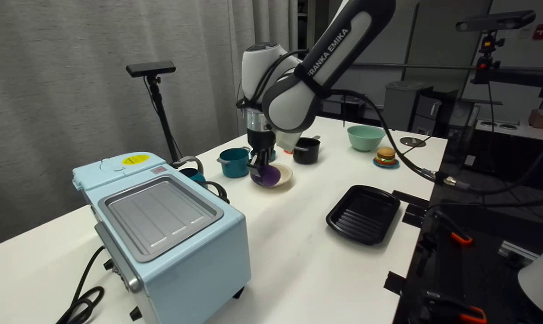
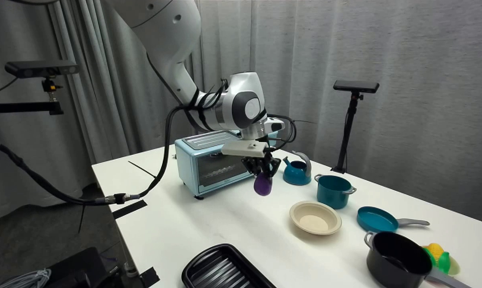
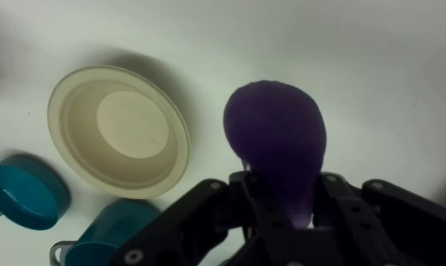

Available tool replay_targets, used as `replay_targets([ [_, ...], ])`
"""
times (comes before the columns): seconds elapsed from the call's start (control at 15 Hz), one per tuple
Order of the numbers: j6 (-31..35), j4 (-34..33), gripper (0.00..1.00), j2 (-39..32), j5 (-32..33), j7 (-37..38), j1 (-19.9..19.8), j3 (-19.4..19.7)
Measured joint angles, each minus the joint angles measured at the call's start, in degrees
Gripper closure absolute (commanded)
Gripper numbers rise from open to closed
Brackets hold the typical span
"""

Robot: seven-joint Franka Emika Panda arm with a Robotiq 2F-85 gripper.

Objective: Put the purple plushy on the cream plate

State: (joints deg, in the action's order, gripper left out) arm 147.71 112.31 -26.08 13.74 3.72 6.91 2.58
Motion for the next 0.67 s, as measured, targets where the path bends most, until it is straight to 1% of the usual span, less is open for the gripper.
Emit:
replay_targets([
  [0.27, 0.0, -5.4, 0.94, -2.4, -0.5, 2.4, -1.1, 1.9],
  [0.67, -0.2, -14.6, 0.94, -12.0, -0.5, 6.6, -2.0, 6.0],
])
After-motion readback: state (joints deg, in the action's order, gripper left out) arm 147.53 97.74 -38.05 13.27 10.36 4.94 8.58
